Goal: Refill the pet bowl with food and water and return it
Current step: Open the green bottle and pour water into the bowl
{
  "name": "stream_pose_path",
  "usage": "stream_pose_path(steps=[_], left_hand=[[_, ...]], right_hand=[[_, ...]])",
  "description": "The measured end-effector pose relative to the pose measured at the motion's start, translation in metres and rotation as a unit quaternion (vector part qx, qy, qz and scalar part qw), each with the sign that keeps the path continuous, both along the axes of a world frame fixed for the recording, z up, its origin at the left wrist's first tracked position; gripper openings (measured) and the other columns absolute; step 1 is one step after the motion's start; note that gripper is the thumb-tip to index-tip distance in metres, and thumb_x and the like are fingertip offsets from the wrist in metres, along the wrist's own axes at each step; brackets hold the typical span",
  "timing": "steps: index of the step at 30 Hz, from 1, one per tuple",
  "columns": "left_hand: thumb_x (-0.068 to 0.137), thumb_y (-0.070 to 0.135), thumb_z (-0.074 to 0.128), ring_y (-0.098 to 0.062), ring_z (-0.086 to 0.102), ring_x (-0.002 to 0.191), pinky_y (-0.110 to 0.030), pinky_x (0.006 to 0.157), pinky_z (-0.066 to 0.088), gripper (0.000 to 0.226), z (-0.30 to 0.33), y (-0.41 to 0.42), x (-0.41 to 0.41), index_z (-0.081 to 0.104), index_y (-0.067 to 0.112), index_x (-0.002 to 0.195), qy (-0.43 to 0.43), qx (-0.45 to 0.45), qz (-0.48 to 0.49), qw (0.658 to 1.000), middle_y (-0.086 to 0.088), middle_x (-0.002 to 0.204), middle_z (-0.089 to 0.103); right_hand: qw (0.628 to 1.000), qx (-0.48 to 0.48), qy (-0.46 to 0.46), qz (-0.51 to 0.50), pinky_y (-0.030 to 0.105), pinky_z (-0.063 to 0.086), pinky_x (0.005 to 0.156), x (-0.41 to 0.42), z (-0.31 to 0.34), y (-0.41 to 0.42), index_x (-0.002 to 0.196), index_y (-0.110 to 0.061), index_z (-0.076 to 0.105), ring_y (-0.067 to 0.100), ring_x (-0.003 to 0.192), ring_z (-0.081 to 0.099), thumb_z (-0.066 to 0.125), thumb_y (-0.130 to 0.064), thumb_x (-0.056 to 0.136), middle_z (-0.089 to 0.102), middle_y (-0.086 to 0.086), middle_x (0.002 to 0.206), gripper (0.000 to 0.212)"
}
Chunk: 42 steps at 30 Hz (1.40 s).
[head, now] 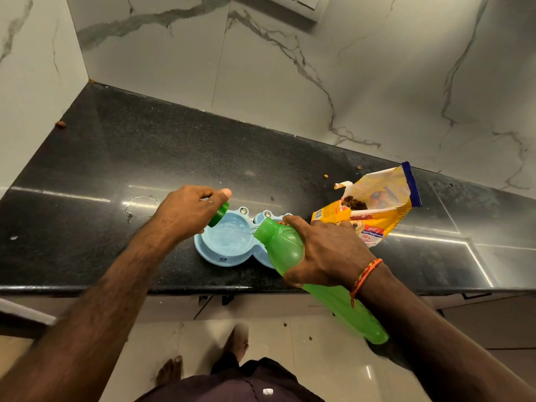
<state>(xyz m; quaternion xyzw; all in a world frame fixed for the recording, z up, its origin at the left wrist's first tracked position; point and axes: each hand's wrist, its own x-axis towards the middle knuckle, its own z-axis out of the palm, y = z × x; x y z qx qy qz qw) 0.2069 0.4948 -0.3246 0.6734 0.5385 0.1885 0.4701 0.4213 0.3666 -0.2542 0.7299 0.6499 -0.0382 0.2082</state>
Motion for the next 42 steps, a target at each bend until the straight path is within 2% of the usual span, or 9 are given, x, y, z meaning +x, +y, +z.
stream_pose_path(steps=[3, 8, 14, 20, 25, 28, 31, 37, 42], left_hand=[[0.098, 0.062, 0.052, -0.018, 0.071, 0.081, -0.032, 0.069, 0.058, 0.049, 0.001, 0.000, 0.000, 0.075, 0.023, 0.117, -0.006, -0.003, 0.001, 1.000, 0.001, 0.098, 0.073], [0.097, 0.063, 0.053, -0.020, 0.072, 0.080, -0.039, 0.079, 0.062, 0.048, 0.002, 0.001, 0.001, 0.075, 0.024, 0.115, -0.008, -0.006, 0.002, 1.000, 0.002, 0.095, 0.073], [0.097, 0.063, 0.053, -0.021, 0.072, 0.082, -0.042, 0.082, 0.062, 0.048, 0.002, 0.001, 0.001, 0.075, 0.024, 0.116, -0.007, -0.009, -0.002, 1.000, 0.002, 0.096, 0.073], [0.096, 0.065, 0.053, -0.021, 0.073, 0.084, -0.047, 0.087, 0.062, 0.051, 0.000, 0.003, -0.002, 0.073, 0.022, 0.115, -0.001, -0.009, -0.002, 1.000, 0.000, 0.100, 0.074], [0.089, 0.069, 0.061, -0.017, 0.073, 0.084, -0.048, 0.083, 0.063, 0.048, 0.005, 0.003, -0.005, 0.066, 0.024, 0.103, -0.017, 0.009, 0.014, 1.000, 0.004, 0.096, 0.073], [0.084, 0.070, 0.066, -0.016, 0.072, 0.087, -0.049, 0.083, 0.063, 0.046, 0.014, 0.004, -0.007, 0.062, 0.027, 0.100, -0.030, 0.022, 0.006, 0.999, 0.004, 0.097, 0.072], [0.077, 0.076, 0.069, -0.015, 0.071, 0.090, -0.050, 0.083, 0.063, 0.050, 0.032, 0.005, -0.008, 0.063, 0.030, 0.098, -0.043, 0.040, -0.016, 0.998, 0.005, 0.096, 0.073], [0.074, 0.071, 0.065, -0.011, 0.070, 0.085, -0.037, 0.079, 0.062, 0.051, 0.089, 0.001, -0.011, 0.066, 0.031, 0.105, -0.032, 0.119, -0.078, 0.989, 0.007, 0.093, 0.071], [0.075, 0.077, 0.062, -0.012, 0.070, 0.082, -0.044, 0.081, 0.063, 0.062, 0.130, 0.003, -0.019, 0.068, 0.032, 0.116, -0.031, 0.196, -0.102, 0.975, 0.008, 0.093, 0.071]], right_hand=[[1.000, -0.001, -0.001, 0.001, 0.044, 0.036, 0.094, 0.000, 0.002, 0.001, 0.157, -0.041, 0.017, 0.030, 0.109, 0.061, 0.065, -0.078, 0.067, 0.062, 0.006, 0.122, 0.109], [1.000, -0.004, -0.003, -0.002, 0.044, 0.036, 0.096, 0.000, 0.005, 0.001, 0.157, -0.041, 0.015, 0.029, 0.109, 0.060, 0.064, -0.079, 0.067, 0.062, 0.006, 0.121, 0.109], [1.000, -0.006, -0.007, 0.003, 0.045, 0.036, 0.096, 0.000, 0.004, 0.002, 0.157, -0.040, 0.014, 0.029, 0.108, 0.060, 0.063, -0.079, 0.068, 0.062, 0.006, 0.122, 0.109], [1.000, 0.017, -0.002, 0.008, 0.045, 0.036, 0.095, -0.003, -0.002, 0.000, 0.154, -0.038, 0.020, 0.029, 0.107, 0.061, 0.064, -0.076, 0.067, 0.063, 0.005, 0.120, 0.104], [0.997, 0.045, 0.059, 0.009, 0.037, 0.041, 0.084, -0.008, -0.006, -0.006, 0.149, -0.030, 0.026, 0.029, 0.104, 0.063, 0.068, -0.069, 0.071, 0.065, 0.006, 0.117, 0.097], [0.989, 0.063, 0.135, -0.019, 0.036, 0.050, 0.084, -0.012, -0.009, -0.007, 0.147, -0.026, 0.027, 0.030, 0.102, 0.064, 0.072, -0.064, 0.068, 0.065, 0.007, 0.114, 0.099], [0.977, 0.076, 0.198, -0.033, 0.037, 0.052, 0.084, -0.018, -0.009, -0.005, 0.143, -0.026, 0.029, 0.029, 0.099, 0.062, 0.074, -0.062, 0.064, 0.064, 0.005, 0.111, 0.098], [0.950, 0.132, 0.284, -0.016, 0.035, 0.048, 0.080, -0.030, 0.013, 0.007, 0.137, -0.026, 0.034, 0.027, 0.102, 0.061, 0.081, -0.051, 0.068, 0.059, -0.002, 0.106, 0.087], [0.933, 0.167, 0.320, -0.008, 0.035, 0.048, 0.080, -0.044, 0.030, 0.026, 0.139, -0.031, 0.029, 0.025, 0.100, 0.062, 0.083, -0.050, 0.069, 0.052, -0.009, 0.104, 0.090]])
